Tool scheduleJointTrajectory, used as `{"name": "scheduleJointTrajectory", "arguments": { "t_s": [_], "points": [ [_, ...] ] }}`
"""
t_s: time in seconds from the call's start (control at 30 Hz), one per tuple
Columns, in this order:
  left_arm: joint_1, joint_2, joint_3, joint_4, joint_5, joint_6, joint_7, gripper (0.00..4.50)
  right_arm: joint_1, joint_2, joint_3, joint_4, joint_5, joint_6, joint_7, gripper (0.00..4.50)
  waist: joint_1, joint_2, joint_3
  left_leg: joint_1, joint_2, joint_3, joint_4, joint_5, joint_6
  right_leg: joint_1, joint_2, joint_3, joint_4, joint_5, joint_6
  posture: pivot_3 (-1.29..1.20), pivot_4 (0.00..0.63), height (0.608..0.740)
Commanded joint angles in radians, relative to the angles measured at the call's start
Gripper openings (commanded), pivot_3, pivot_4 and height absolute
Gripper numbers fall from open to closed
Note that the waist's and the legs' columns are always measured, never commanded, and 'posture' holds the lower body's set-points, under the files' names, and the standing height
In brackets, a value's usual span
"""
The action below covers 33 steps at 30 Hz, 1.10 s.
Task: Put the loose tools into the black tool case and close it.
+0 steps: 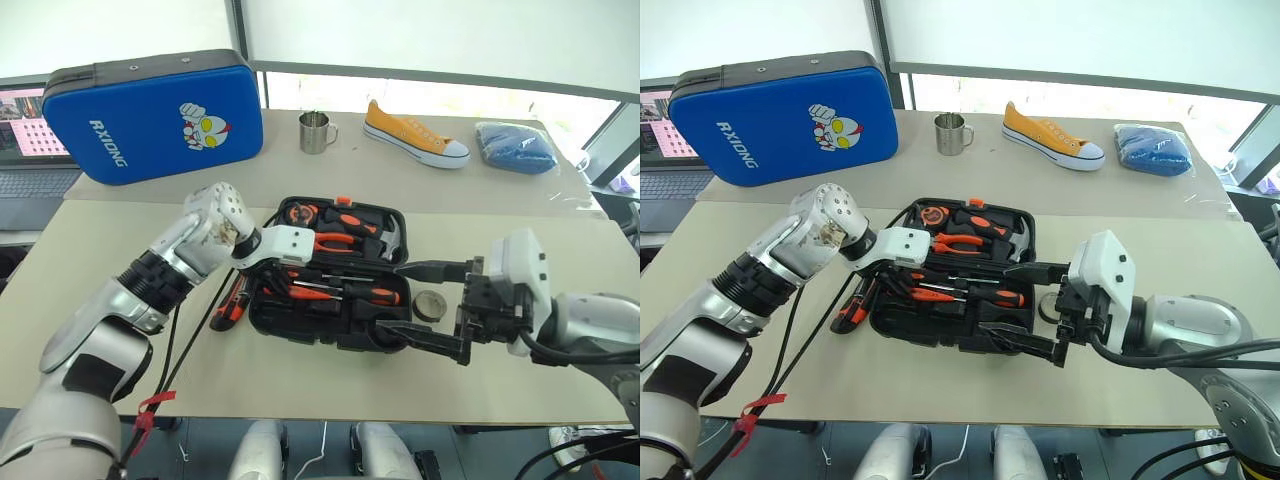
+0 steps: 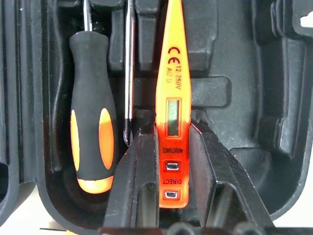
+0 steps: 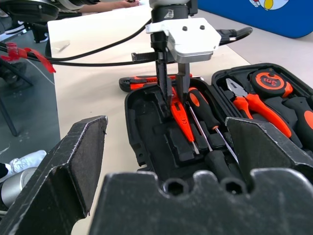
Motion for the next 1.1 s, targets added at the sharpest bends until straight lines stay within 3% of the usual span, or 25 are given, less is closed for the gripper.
{"name": "scheduleJointTrajectory", "arguments": {
  "t_s": [0.03,0.07,0.13,0.33,0.5,0.6,0.7,0.87,1.1],
  "points": [
    [0.012,0.000,0.001,-0.018,0.009,0.023,-0.014,0.43,-0.018,0.001,-0.007,-0.017,0.009,-0.027,-0.008,4.50,-0.002,0.000,0.000,0.000,0.000,0.000,0.000,0.000,0.000,0.000,0.000,0.000,0.000,0.000,0.000,0.00,0.150,0.739],
    [0.013,0.002,0.002,-0.022,0.008,0.022,-0.015,0.43,-0.021,0.000,-0.006,-0.014,0.009,-0.028,-0.007,4.50,-0.003,0.000,0.000,0.000,0.000,0.000,0.000,0.000,0.000,0.000,0.000,0.000,0.000,0.000,0.000,0.00,0.150,0.739],
    [0.007,0.014,0.013,-0.044,-0.006,0.034,-0.035,1.44,-0.027,0.000,-0.004,-0.006,0.011,-0.027,-0.005,4.50,-0.004,0.000,0.000,0.000,0.000,0.000,0.000,0.000,0.000,0.000,0.000,0.000,0.000,0.000,0.000,0.00,0.150,0.739],
    [-0.011,0.071,0.065,-0.121,-0.069,0.068,-0.075,3.48,-0.040,0.001,0.010,0.007,0.005,-0.028,0.000,4.50,-0.004,0.000,0.000,-0.001,0.000,-0.001,0.000,0.000,0.000,-0.001,0.000,0.000,0.000,0.000,0.000,0.00,0.150,0.739],
    [-0.010,0.085,0.128,-0.134,-0.095,0.080,-0.044,3.48,-0.053,0.005,0.025,0.016,-0.001,-0.031,-0.002,4.50,-0.005,0.000,0.000,-0.001,0.000,-0.001,0.000,0.000,0.000,-0.001,0.000,0.000,0.000,0.000,0.000,0.00,0.150,0.739],
    [0.005,0.073,0.193,-0.113,-0.131,0.077,-0.012,2.85,-0.051,0.005,0.029,0.017,-0.005,-0.033,-0.001,4.50,-0.002,0.000,0.000,-0.001,0.000,-0.001,0.001,0.000,0.000,-0.001,0.000,0.000,0.000,0.000,0.000,0.00,0.150,0.739],
    [0.049,0.038,0.260,-0.078,-0.173,0.046,0.048,1.61,-0.047,0.002,0.036,0.015,-0.012,-0.034,0.001,4.50,-0.003,0.000,0.000,-0.002,0.000,-0.001,0.002,0.000,0.000,-0.001,0.000,-0.001,0.000,0.000,0.000,0.00,0.150,0.739],
    [0.142,-0.046,0.378,-0.055,-0.267,0.016,0.133,0.02,-0.037,0.004,0.036,0.011,-0.013,-0.029,-0.006,4.50,-0.003,0.000,0.000,-0.002,0.000,-0.001,0.002,0.000,0.001,-0.001,-0.001,-0.001,0.001,0.000,0.000,0.00,0.150,0.739],
    [0.294,-0.071,0.442,-0.123,-0.354,0.046,0.195,0.02,-0.022,0.002,0.029,0.009,-0.006,-0.017,-0.025,4.50,-0.004,0.000,0.000,-0.002,0.001,-0.002,0.003,0.000,0.001,-0.001,-0.001,-0.001,0.001,0.000,0.000,0.00,0.150,0.739]
  ]
}}
